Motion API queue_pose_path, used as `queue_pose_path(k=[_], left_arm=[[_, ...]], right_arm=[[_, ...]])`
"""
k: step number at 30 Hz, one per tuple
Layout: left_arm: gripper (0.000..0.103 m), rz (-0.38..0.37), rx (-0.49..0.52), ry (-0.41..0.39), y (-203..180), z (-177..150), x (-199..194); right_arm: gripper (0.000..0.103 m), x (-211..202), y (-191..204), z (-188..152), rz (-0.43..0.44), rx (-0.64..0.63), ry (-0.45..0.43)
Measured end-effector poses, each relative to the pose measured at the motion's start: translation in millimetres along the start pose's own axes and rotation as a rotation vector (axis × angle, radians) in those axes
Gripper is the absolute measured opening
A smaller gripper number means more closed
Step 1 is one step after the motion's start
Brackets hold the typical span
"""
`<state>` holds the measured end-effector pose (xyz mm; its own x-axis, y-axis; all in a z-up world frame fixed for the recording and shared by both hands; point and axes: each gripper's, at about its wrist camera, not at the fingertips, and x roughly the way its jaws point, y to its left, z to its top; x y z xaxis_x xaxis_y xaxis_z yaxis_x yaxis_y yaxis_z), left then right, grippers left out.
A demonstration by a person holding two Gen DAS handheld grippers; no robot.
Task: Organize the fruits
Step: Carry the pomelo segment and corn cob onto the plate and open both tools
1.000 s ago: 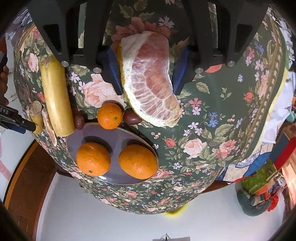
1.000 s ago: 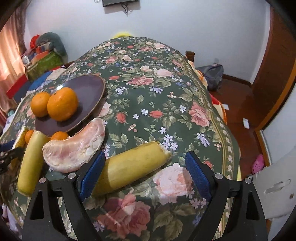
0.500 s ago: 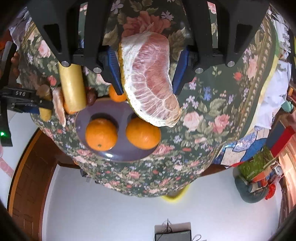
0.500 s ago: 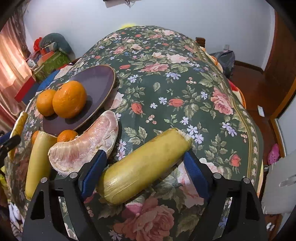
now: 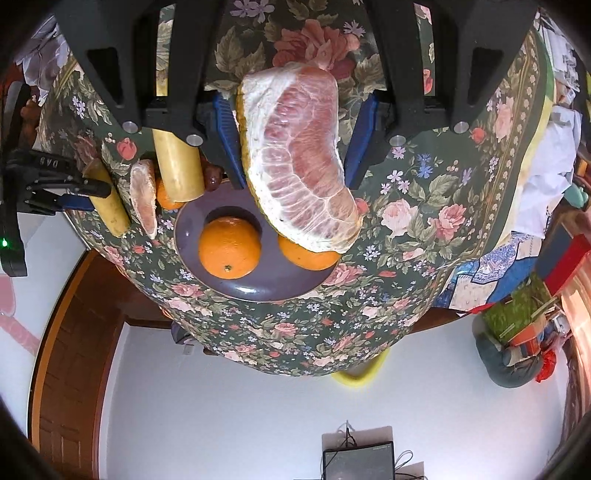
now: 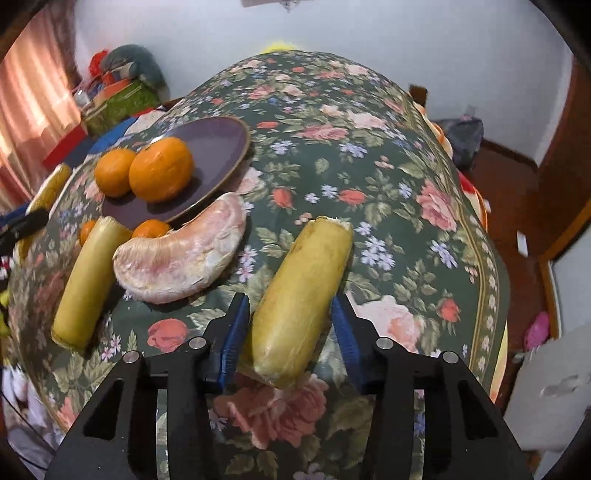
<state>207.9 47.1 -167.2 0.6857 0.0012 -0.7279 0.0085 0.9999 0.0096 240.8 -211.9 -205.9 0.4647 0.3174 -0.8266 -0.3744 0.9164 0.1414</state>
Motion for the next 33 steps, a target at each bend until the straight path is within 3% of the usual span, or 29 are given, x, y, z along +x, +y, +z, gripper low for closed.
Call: queue_pose_path(k=[13, 18, 33], left_arm=[[0.053, -0.002, -0.019, 0.008, 2.5, 4.3, 7.6], [0.053, -0.002, -0.027, -0.001, 2.7, 7.7, 7.3], [0.053, -0.014, -0.048, -0.063, 2.2, 32.9, -2.2]], right_arm=[[0.042, 30.5, -14.2, 16.0, 0.003, 0.091, 0.013], [0.037, 21.6, -6.8, 16.6, 0.002, 0.075, -0.019], [0.035, -26.0, 18.7, 38.1, 0.025, -0.014, -0.17]])
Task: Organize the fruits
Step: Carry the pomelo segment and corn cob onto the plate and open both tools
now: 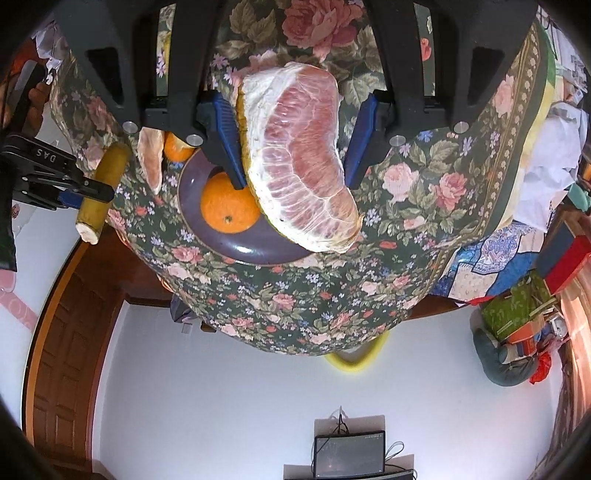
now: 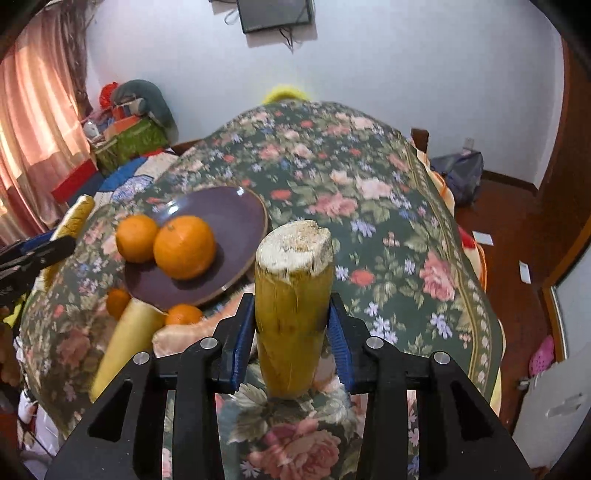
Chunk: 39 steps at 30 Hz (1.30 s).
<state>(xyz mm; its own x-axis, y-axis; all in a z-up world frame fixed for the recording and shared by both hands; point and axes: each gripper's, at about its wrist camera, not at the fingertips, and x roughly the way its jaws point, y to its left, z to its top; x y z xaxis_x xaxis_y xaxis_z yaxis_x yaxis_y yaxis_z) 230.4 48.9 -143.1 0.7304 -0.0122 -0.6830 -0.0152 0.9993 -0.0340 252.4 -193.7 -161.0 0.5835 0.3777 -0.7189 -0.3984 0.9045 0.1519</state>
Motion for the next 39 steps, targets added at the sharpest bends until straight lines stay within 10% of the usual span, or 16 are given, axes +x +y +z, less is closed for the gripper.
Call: queue_pose_path(k=[39], left_arm=[[0.053, -0.002, -0.006, 0.032, 2.2, 54.3, 102.1]], right_arm=[[0.035, 76.4, 43.2, 78.3, 0.118, -0.129, -0.012]])
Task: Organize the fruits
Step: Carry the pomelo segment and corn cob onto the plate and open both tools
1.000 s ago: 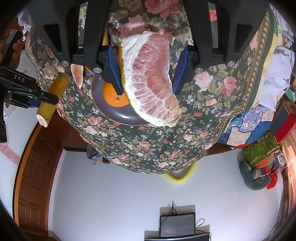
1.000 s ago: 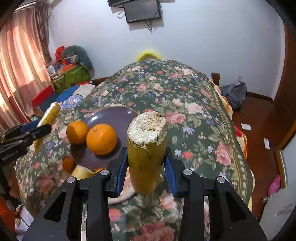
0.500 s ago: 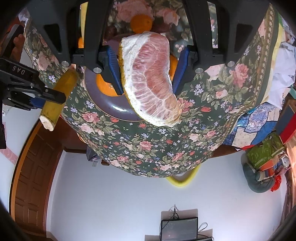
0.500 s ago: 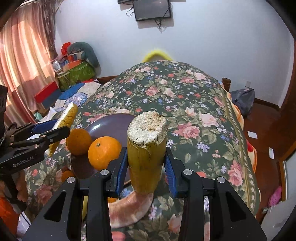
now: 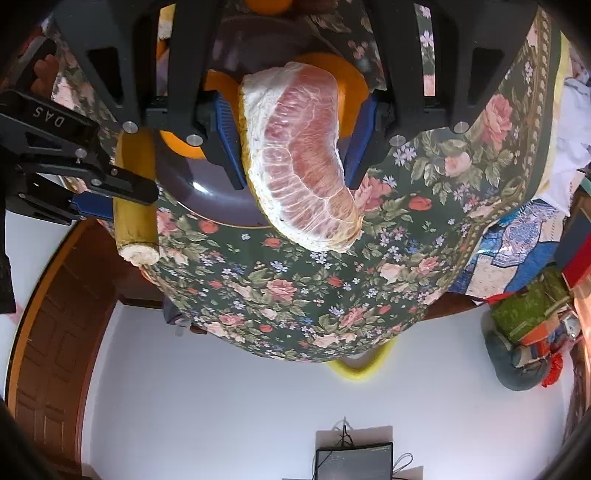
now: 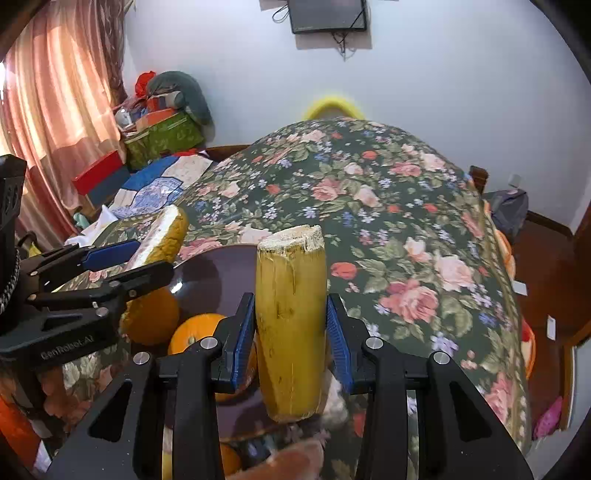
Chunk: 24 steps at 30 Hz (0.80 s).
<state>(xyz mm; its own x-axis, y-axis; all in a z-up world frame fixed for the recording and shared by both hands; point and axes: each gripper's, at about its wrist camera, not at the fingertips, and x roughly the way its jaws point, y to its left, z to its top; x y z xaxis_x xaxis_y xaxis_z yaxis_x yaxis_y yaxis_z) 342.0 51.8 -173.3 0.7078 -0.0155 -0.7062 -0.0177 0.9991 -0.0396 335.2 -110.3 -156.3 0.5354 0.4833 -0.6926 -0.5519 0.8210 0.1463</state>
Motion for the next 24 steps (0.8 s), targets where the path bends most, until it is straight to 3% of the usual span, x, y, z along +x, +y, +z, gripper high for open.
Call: queue_pose_path(k=[11, 24], left_arm=[[0.053, -0.058, -0.013, 0.068, 4.0, 4.0, 25.8], [0.053, -0.037, 0.033, 0.015, -1.2, 8.8, 10.1]], right_arm=[[0.035, 26.5, 2.9, 9.3, 0.044, -0.019, 0.047], [0.036, 32.3, 2.0, 6.6, 0.053, -0.02, 0.075]])
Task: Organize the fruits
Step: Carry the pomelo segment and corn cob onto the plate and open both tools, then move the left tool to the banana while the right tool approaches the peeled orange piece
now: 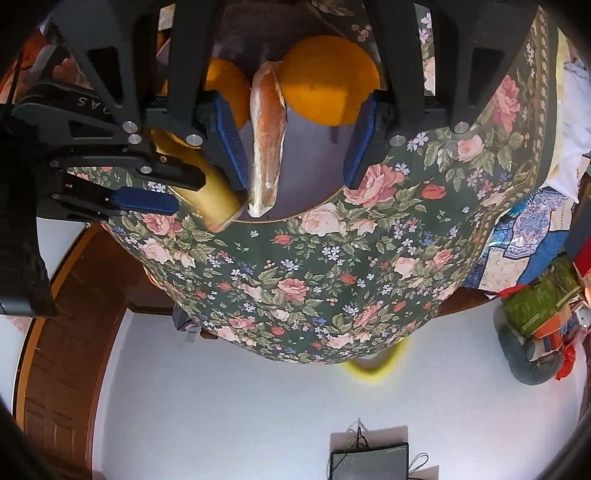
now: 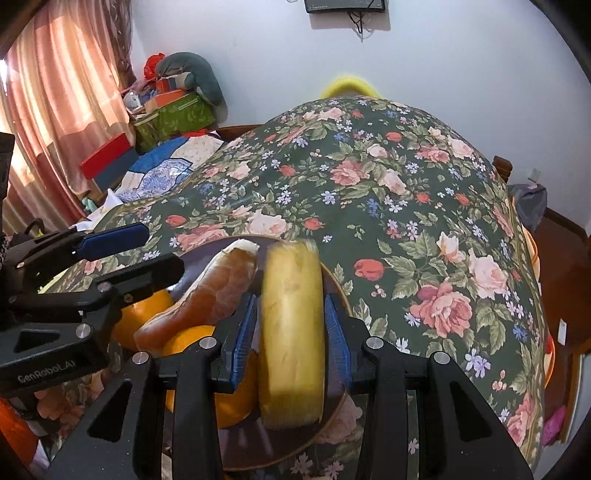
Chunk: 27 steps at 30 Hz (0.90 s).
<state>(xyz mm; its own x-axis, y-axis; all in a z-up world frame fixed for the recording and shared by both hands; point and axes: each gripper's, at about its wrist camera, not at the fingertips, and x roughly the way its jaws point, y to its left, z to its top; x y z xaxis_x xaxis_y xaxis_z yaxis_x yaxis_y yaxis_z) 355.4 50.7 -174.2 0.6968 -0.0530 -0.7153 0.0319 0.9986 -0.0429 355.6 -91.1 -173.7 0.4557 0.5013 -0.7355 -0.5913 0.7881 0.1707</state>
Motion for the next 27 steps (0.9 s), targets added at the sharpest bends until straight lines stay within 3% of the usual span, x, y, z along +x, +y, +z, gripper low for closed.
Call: queue_pose_path(k=[3, 11, 18, 27], left_arm=[[0.053, 0.0, -0.014, 0.001, 2.3, -1.0, -4.8], [0.053, 0.007, -0.027, -0.01, 1.8, -7.6, -31.3], [0.053, 0.026, -0.01, -0.03, -6.5, -15.3, -61.8], [0.054, 0.006, 0.014, -0.018, -21.4, -33.5, -92.4]], right_arm=[[0.043, -6.7, -0.7, -2.1, -0.003, 0.006, -0.005], [0.045, -40.7, 5.8, -12.8, -0.072, -0.015, -0.043], [0.052, -78.2, 17.0, -31.8, -0.108, -0.035, -0.084], [0.06, -97.9, 21.9, -65.9, -0.141, -0.006, -0.073]])
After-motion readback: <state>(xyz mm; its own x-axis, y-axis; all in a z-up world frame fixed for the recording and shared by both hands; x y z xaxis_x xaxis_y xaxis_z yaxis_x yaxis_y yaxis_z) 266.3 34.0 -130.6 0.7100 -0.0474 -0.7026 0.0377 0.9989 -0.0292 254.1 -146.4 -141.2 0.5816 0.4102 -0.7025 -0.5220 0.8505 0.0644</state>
